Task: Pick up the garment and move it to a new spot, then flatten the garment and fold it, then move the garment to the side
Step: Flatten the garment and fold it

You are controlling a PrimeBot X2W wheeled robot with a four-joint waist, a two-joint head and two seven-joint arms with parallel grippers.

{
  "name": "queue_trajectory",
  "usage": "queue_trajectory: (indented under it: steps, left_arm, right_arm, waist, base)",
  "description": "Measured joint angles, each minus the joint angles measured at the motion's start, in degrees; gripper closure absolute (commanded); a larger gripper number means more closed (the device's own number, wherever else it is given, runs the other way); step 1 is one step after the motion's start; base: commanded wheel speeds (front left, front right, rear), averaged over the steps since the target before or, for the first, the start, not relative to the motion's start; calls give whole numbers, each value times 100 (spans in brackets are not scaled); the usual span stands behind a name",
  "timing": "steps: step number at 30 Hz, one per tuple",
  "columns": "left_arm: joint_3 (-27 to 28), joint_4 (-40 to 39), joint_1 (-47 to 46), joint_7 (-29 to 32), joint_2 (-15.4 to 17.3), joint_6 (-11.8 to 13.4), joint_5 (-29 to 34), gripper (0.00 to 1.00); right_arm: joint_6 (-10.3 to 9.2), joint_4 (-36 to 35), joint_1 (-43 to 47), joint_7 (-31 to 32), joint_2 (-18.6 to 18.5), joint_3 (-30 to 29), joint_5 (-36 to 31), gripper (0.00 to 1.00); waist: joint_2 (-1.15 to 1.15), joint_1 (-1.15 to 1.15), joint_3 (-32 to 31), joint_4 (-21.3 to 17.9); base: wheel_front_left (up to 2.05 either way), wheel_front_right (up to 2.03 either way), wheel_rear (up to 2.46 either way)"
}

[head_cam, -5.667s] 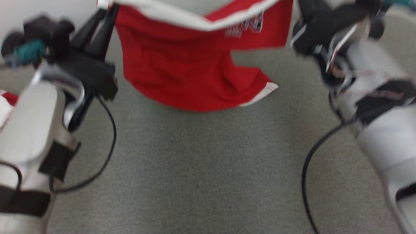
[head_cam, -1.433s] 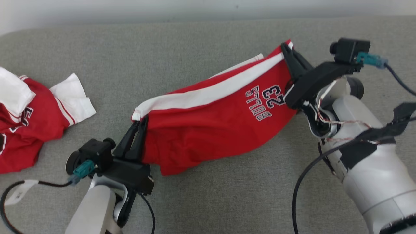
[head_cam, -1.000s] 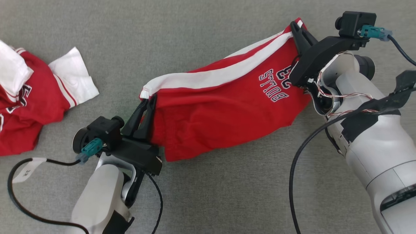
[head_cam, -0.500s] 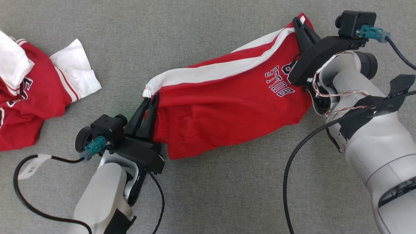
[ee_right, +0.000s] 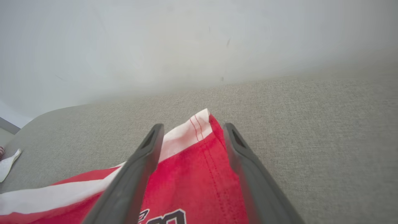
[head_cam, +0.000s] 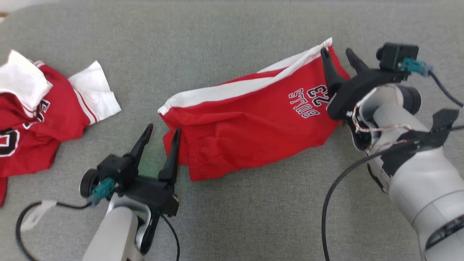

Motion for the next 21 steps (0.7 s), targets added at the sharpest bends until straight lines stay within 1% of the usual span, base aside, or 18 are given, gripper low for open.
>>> queue_trajectory:
  steps: [5,12,17,20,21]
  left_arm:
    - [199,-478,530,0,0,107,133,0]
    - [444,-1200,1285,-1,2,294,330,0]
    - [558,-1758,1700,-1,2,483,444,0]
    - [608,-2065,1918,-1,3,624,458,0]
    - [606,-2143,1987,-1,3,637,458,0]
  right_arm:
    - [1,-181,387,-93,-146,113,189,0]
    - [0,-320,811,-170,-335,181,234,0]
    - [1,-330,1066,-171,-459,88,133,0]
    - [1,-256,1255,-171,-463,2,134,0]
    - [0,-202,1308,-171,-450,-14,135,0]
  waist:
    - [0,-1,-302,-20]
    - [-1,-1,-684,-52]
    - [-1,-1,-826,-22]
    - [-1,-1,-849,30]
    - [-1,-1,-854,48]
  base:
    - [0,0,0]
    - [0,0,0]
    - [0,0,0]
    - [0,0,0]
    - [0,0,0]
